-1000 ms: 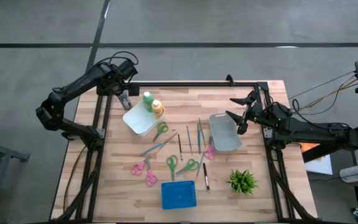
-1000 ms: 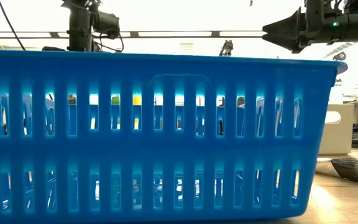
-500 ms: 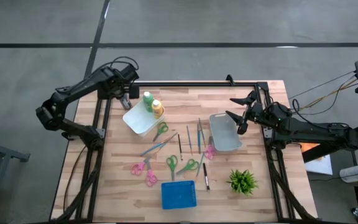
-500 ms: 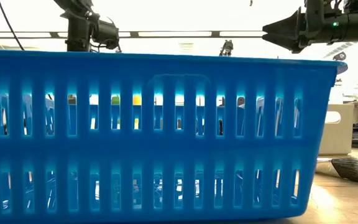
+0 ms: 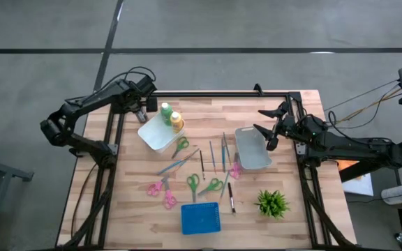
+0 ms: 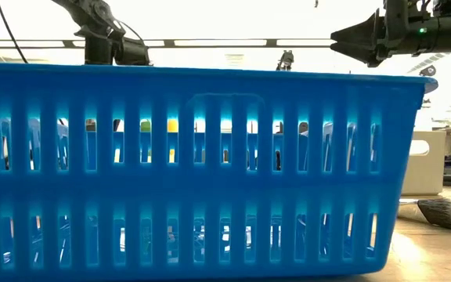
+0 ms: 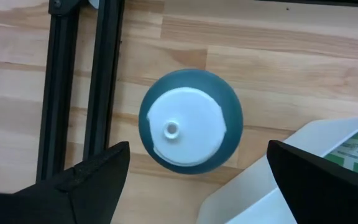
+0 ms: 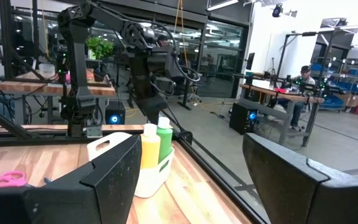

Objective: Pick & Place Paint Supplies
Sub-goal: Put the black paint bottle into the white bin

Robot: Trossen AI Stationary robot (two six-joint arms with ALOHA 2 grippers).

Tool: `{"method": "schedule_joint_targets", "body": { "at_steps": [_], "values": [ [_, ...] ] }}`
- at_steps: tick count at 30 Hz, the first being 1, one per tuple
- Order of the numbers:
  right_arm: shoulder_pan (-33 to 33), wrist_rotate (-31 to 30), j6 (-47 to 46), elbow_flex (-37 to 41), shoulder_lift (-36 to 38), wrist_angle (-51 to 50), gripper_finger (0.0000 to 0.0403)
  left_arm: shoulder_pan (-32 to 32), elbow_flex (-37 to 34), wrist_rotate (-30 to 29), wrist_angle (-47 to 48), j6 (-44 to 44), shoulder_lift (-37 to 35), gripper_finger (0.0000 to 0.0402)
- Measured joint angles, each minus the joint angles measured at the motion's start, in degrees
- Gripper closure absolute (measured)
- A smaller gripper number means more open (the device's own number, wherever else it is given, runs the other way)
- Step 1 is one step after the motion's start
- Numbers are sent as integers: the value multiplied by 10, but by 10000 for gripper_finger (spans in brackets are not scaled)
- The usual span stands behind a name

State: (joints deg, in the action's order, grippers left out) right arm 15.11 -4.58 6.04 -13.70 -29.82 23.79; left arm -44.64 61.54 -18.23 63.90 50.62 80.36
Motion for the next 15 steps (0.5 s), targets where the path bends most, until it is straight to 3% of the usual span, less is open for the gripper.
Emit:
{"method": "schedule_joint_targets", "body": {
  "at_steps": [6,15],
  "values": [
    [0,0,1,0,0,0,125,0,0,0,-5,-11,0,42],
    [0,0,0,0,0,0,125,-1,0,2,-7,-13,0,158]
  ]
}}
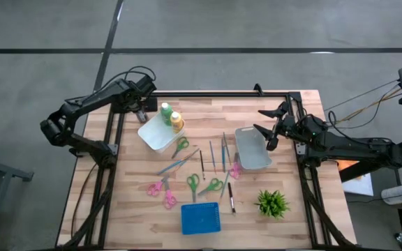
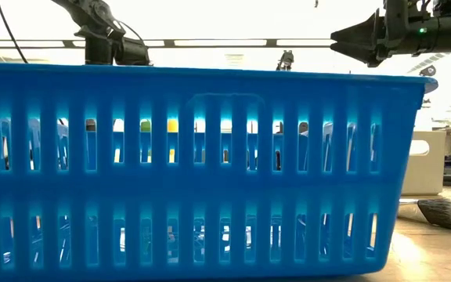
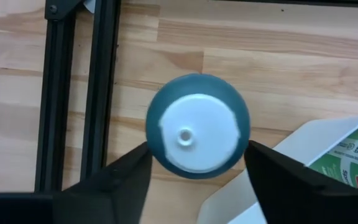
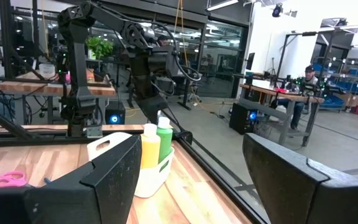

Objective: Pick & Place Paint Supplies
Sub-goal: Put the black paint bottle into the white bin

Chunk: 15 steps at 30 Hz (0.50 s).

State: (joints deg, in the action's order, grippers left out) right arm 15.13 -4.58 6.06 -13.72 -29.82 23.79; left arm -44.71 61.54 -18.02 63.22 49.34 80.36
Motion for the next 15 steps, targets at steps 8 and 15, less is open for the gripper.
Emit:
{"method": "schedule_joint_targets", "body": {
  "at_steps": [8,15],
  "values": [
    [0,0,0,0,0,0,125,0,0,1,0,0,0,253],
    [0,0,1,0,0,0,125,0,0,0,0,0,0,291]
  ]
}}
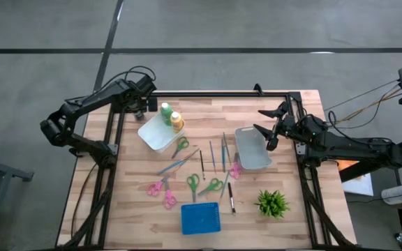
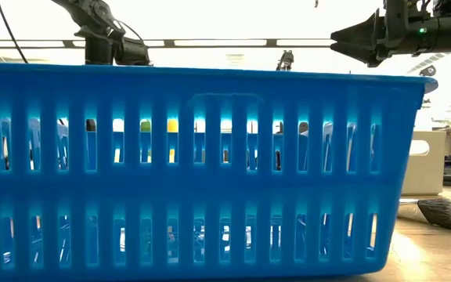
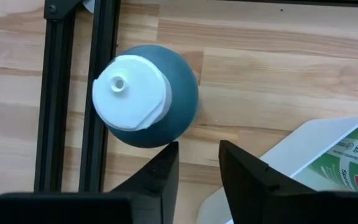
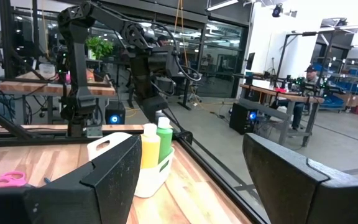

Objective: Pick & Place Paint Supplies
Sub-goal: Put the black paint bottle into the white bin

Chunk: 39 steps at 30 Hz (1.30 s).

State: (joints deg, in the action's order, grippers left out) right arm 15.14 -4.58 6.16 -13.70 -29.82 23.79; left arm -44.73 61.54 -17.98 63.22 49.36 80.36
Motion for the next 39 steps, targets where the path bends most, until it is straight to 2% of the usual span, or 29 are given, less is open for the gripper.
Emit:
{"method": "schedule_joint_targets", "body": {
  "at_steps": [18,21,28,31,34,39],
  "values": [
    [0,0,0,0,0,0,125,0,0,23,0,0,0,287],
    [0,0,-1,0,0,0,125,0,0,29,0,0,0,257],
    [0,0,0,0,0,0,125,0,0,45,-4,0,0,131],
    [0,0,-1,0,0,0,125,0,0,45,-1,1,0,92],
    [0,0,-1,0,0,0,125,1,0,46,8,18,0,71],
    [0,0,-1,0,0,0,125,1,0,47,27,35,0,65]
  ]
}}
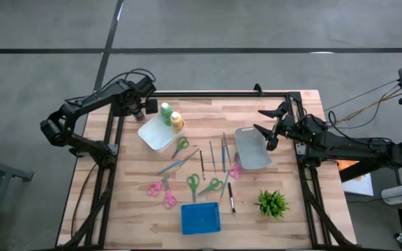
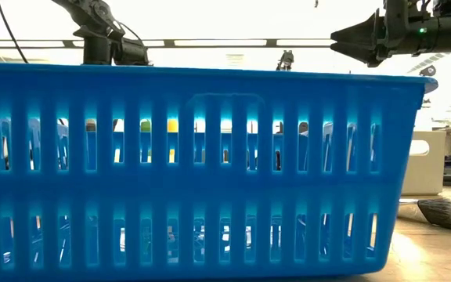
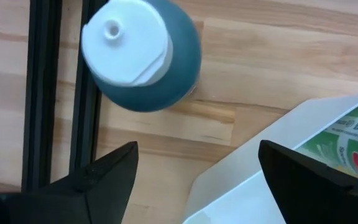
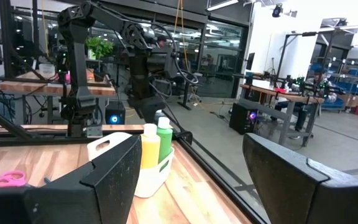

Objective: Pick & Place Paint Supplies
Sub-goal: Put the black paint bottle into the white bin

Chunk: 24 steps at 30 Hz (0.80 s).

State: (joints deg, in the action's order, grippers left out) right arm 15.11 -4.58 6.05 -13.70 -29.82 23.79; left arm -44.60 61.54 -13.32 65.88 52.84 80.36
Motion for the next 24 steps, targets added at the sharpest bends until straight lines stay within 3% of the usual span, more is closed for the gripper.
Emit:
{"method": "schedule_joint_targets", "body": {
  "at_steps": [20,24],
  "values": [
    [0,0,0,0,0,0,125,-56,0,-65,-12,9,0,64],
    [0,0,0,0,0,0,125,-73,0,-68,-36,-25,0,64]
  ]
}}
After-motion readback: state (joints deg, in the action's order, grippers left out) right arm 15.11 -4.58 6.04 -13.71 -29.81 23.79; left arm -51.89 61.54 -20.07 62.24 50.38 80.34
